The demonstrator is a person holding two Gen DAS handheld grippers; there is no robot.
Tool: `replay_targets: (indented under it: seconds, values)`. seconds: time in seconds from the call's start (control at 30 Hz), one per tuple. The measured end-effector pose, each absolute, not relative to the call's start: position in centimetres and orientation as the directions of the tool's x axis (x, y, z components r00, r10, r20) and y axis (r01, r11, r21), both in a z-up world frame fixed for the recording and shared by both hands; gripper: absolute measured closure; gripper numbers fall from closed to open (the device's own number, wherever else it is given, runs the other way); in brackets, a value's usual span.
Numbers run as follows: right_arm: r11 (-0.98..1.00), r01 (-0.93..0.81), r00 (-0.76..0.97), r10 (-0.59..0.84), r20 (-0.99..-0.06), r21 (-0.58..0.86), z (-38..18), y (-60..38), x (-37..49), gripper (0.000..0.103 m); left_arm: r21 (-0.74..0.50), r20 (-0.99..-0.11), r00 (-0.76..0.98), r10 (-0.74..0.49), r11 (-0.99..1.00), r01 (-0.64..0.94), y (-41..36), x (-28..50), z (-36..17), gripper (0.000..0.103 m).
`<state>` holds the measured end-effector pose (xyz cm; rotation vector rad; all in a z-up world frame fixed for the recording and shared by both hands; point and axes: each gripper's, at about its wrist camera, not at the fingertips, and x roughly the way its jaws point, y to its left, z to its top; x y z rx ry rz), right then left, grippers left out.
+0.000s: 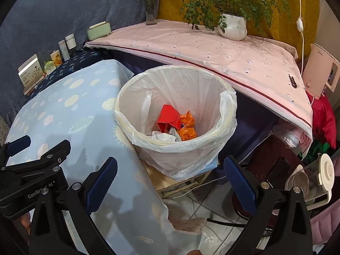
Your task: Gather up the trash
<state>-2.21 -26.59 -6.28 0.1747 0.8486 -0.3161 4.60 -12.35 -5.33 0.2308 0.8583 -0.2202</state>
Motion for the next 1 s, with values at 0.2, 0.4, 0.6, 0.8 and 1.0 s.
replay_targets:
  seconds: [0.2,0.4,0.6,0.8,1.0]
  values:
    - [0.936,0.35,0.617,-0.209,-0.759,0.027,-6.41,-26.86,-2.5,0.006,0.113,-0.769,0.632,-0.097,0.952,0.284,-12.48,4.5,-5.37,0.009]
    - [0.936,0.353,0.612,-0.214,-0.761,0.021,-6.58,-26.94,-2.64,0.006,0.11,-0.771,0.629,-0.1,0.952,0.287,-12.64,4.43,-5.51,0.009]
    - [0.934,0.357,0.609,-0.22,-0.762,0.016,-6.69,-27.15,-2.8,0.006,0.111,-0.77,0.631,-0.097,0.953,0.282,-12.81,4.32,-5.63,0.01]
    - [0.932,0.363,0.605,-0.225,-0.764,0.013,-6.81,-27.37,-2.89,0.006,0.11,-0.767,0.635,-0.099,0.953,0.281,-12.89,4.41,-5.55,0.01]
    - [0.932,0.363,0.604,-0.225,-0.764,0.013,-6.89,-27.5,-2.92,0.006,0.121,-0.764,0.638,-0.096,0.95,0.287,-13.02,4.53,-5.48,0.01]
